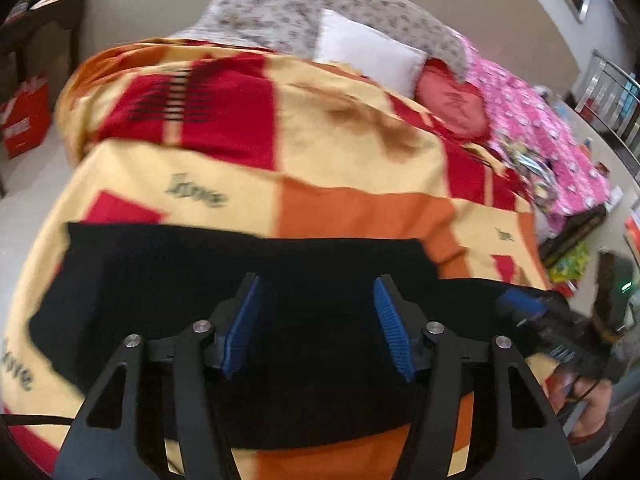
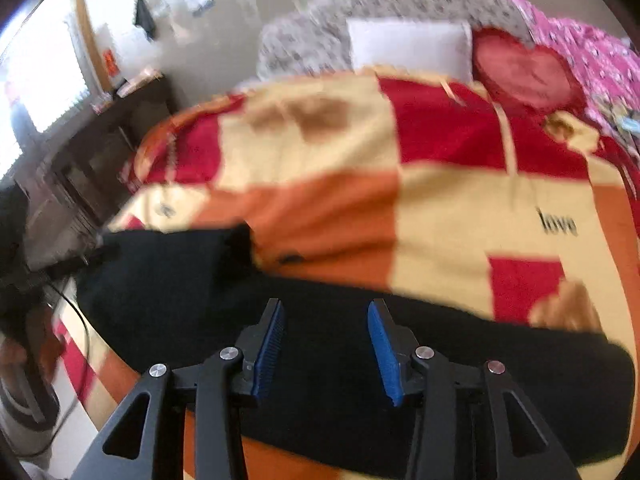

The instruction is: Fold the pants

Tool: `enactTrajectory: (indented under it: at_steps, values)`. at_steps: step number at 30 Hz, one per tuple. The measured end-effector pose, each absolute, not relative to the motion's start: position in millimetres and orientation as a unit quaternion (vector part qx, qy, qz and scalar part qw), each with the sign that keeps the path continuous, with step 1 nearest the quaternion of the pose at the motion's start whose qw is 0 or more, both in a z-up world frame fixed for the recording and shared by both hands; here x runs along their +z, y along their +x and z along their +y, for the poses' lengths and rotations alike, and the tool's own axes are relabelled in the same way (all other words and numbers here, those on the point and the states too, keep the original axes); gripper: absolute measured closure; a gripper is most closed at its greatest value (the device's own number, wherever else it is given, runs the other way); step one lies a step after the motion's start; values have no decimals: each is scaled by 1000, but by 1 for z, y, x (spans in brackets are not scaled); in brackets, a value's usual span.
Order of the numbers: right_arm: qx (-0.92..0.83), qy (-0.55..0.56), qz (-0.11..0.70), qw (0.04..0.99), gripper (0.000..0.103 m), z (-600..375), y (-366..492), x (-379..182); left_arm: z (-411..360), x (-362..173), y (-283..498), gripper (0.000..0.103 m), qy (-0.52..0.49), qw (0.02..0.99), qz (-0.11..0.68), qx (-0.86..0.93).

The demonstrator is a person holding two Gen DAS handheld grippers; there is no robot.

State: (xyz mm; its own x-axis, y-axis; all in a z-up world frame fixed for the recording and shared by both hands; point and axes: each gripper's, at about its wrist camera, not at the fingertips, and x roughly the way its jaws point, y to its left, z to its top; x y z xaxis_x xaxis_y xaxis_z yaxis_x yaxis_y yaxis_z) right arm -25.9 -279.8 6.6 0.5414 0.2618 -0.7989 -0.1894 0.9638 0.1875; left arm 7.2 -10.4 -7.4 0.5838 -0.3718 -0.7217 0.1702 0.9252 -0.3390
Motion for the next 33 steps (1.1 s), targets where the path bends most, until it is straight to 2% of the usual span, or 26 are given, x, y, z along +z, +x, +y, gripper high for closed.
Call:
enactTrajectory:
  at_steps: [4, 9, 16, 24, 25, 28, 31, 33]
  values:
    - [110, 15, 484, 868, 61, -289, -44, -5, -45, -12, 18, 45, -102, 873, 441, -181]
    - [55, -1, 441, 896, 60, -328, -79, 30, -83, -23, 33, 45, -68, 864, 458, -197]
    - [-59, 70, 428, 899, 56, -429, -95, 51, -103, -39, 40, 38, -16, 866, 467, -181]
    - [22, 172, 461, 870, 57, -448, -74, 17, -107, -42, 40, 38, -7, 868, 465, -177]
    - [24, 162, 459, 873, 67, -443, -70, 15, -106, -42, 40, 38, -9, 867, 465, -177]
    - [7, 108, 420, 901, 86, -426, -76, 35, -106, -41, 40, 38, -10, 867, 466, -177]
    - [-6, 27, 380, 924, 89, -410, -94, 53, -107, -41, 39, 38, -9, 867, 465, -176]
    - [-38, -19, 420, 907, 89, -408, -93, 41, -108, -40, 38, 36, -4, 869, 464, -175]
